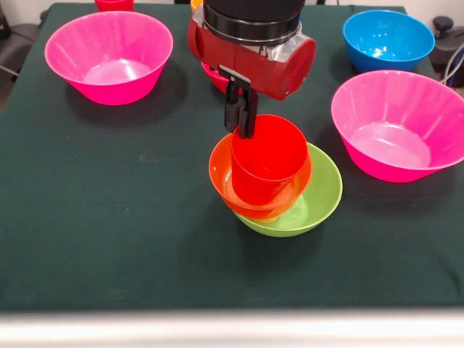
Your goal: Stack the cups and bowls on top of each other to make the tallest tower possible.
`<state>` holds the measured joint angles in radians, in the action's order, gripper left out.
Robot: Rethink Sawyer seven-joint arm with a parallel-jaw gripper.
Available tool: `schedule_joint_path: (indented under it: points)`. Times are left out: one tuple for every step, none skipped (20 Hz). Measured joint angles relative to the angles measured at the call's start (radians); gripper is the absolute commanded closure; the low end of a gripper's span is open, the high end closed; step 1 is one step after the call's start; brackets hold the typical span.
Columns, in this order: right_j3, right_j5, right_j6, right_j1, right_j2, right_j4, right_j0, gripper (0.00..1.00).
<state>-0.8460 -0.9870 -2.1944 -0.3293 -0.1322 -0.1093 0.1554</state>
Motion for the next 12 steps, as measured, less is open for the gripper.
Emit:
schedule_joint_path:
  points:
    - [-0.002,0.000,0.000,0.002,0.000,0.000,-0.001,1.00]
    - [-0.004,0.000,0.000,0.004,0.000,0.000,-0.002,1.00]
    - [-0.006,0.000,0.000,0.006,0.000,0.000,-0.003,1.00]
    - [-0.008,0.000,0.000,0.006,0.000,0.001,-0.004,1.00]
    - [-0.010,0.000,0.000,0.006,0.000,0.001,-0.005,1.00]
    - [-0.011,0.000,0.000,0.006,0.000,0.001,-0.007,1.00]
    - [-0.014,0.000,0.000,0.006,0.000,0.001,-0.008,1.00]
    - [-0.016,0.000,0.000,0.006,0.000,0.001,-0.009,1.00]
    - [-0.019,0.000,0.000,0.005,0.000,0.001,-0.010,1.00]
    - [-0.021,0.000,0.000,0.005,0.000,0.001,-0.011,1.00]
    - [-0.024,0.000,0.000,0.005,0.000,0.001,-0.012,1.00]
    - [-0.026,0.000,0.000,0.005,0.000,0.001,-0.012,1.00]
